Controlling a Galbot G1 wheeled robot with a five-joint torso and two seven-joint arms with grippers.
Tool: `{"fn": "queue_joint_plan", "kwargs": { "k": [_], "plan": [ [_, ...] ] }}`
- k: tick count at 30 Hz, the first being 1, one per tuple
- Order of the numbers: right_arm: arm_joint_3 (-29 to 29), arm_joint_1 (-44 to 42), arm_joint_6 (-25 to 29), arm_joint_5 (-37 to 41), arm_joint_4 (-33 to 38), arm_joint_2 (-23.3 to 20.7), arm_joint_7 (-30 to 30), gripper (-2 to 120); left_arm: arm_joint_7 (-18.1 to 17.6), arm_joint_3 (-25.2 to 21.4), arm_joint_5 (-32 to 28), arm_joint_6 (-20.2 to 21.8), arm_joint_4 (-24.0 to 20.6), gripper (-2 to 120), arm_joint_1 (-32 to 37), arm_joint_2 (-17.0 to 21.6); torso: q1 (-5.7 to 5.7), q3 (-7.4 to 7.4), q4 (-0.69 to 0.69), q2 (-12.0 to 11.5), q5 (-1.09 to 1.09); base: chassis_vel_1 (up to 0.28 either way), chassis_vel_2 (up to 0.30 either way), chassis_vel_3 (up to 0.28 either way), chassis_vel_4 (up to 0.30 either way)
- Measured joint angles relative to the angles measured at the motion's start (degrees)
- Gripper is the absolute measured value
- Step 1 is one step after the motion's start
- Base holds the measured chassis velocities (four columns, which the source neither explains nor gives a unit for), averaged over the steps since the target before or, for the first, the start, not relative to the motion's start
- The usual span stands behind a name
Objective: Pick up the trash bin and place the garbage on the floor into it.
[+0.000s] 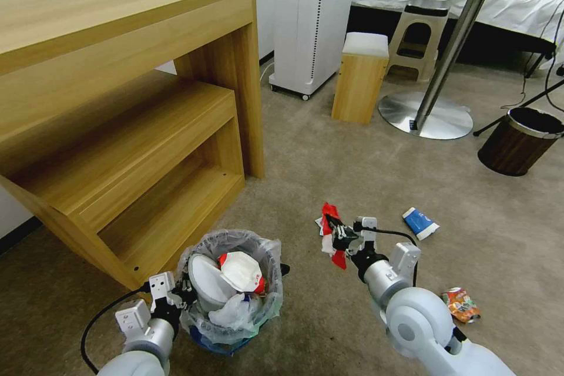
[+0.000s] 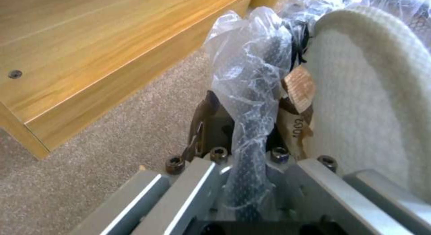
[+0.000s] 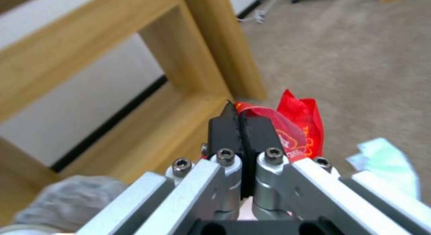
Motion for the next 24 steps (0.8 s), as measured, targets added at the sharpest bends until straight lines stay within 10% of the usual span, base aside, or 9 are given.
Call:
{"fn": "queue_joint_plan", "kwargs": {
  "k": [24],
  "plan": [
    [-4.4,1.0,9.4,0.6,0.2,-2.8,-20.9,0,0.4,2.3,2.2,-0.1,1.3,1,-0.3,-0.9,0.0,0.0,0.0,0.0,0.0,0.0,0.0,0.0,0.0]
  ]
}}
